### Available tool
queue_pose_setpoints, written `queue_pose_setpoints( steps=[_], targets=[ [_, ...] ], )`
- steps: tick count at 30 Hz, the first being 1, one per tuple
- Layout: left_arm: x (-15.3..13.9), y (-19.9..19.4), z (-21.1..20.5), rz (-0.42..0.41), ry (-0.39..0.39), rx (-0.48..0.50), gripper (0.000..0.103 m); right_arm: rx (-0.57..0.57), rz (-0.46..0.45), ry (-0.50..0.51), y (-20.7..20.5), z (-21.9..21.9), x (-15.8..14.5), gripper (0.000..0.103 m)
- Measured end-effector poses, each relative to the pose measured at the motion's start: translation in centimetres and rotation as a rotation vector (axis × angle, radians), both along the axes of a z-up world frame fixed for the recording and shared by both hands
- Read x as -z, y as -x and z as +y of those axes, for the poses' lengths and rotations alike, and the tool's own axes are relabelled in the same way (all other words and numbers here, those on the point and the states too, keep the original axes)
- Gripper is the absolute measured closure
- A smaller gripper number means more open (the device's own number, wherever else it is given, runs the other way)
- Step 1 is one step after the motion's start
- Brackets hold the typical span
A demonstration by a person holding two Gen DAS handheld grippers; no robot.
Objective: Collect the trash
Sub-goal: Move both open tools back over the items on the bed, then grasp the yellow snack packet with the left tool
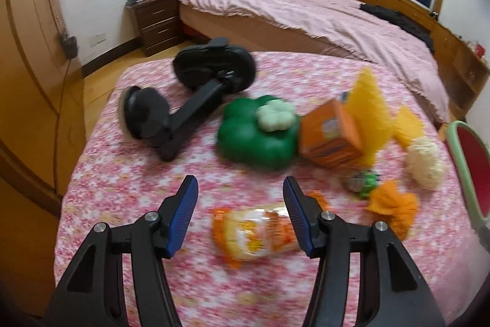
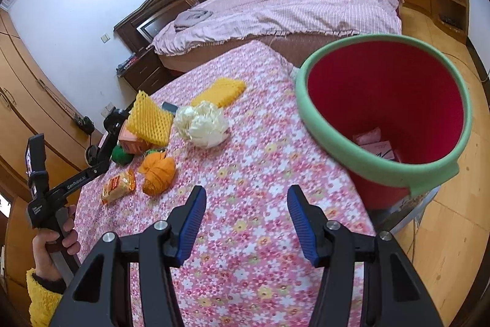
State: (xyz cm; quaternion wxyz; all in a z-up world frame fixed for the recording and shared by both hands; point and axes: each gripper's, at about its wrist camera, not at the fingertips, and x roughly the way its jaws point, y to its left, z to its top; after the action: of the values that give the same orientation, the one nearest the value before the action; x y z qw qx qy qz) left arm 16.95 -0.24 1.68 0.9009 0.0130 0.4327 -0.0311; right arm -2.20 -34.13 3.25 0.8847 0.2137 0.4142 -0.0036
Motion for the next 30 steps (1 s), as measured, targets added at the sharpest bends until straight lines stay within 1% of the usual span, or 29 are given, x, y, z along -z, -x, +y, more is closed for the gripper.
queue_pose_setpoints(
  steps=[6, 7, 11, 15, 19, 22, 26, 30],
  targets=[
    [1.7, -0.7, 1.8, 0.041, -0.013, -0.044, 0.045, -0.002, 0.0, 0.012, -0.2, 0.6, 0.0, 0.045],
    [1.9, -0.7, 2.0, 0.05, -0.007, -0.049, 0.045, -0.002, 0.001, 0.012, -0.2, 0.6, 0.0, 0.045],
    [2.4, -0.3, 3.0, 0.09, 0.072, -0.029, 0.045, -0.009, 0.005, 0.012, -0.3, 1.0, 0.1, 0.045],
    [2.8, 1.0, 3.1, 0.102, 0.072, -0.009, 0.045, -0.022, 0.006, 0.013, -0.3, 1.4, 0.2, 0.045],
    [3.2, 2.3, 2.9, 0.122, 0.097, 0.01, 0.045, -0.029, 0.009, 0.006, -0.3, 1.6, 0.5, 0.045],
    [3.0, 3.2, 3.0, 0.116, 0.122, 0.009, 0.045, -0.035, 0.011, 0.007, -0.3, 1.8, 0.7, 0.045],
    [1.5, 4.5, 3.0, 0.064, 0.177, 0.0, 0.045, -0.039, 0.013, 0.003, -0.4, 2.0, 0.9, 0.045],
    [0.5, 5.4, 2.2, 0.05, 0.22, 0.026, 0.045, -0.047, 0.013, 0.001, -0.4, 2.2, 1.0, 0.045]
  ],
)
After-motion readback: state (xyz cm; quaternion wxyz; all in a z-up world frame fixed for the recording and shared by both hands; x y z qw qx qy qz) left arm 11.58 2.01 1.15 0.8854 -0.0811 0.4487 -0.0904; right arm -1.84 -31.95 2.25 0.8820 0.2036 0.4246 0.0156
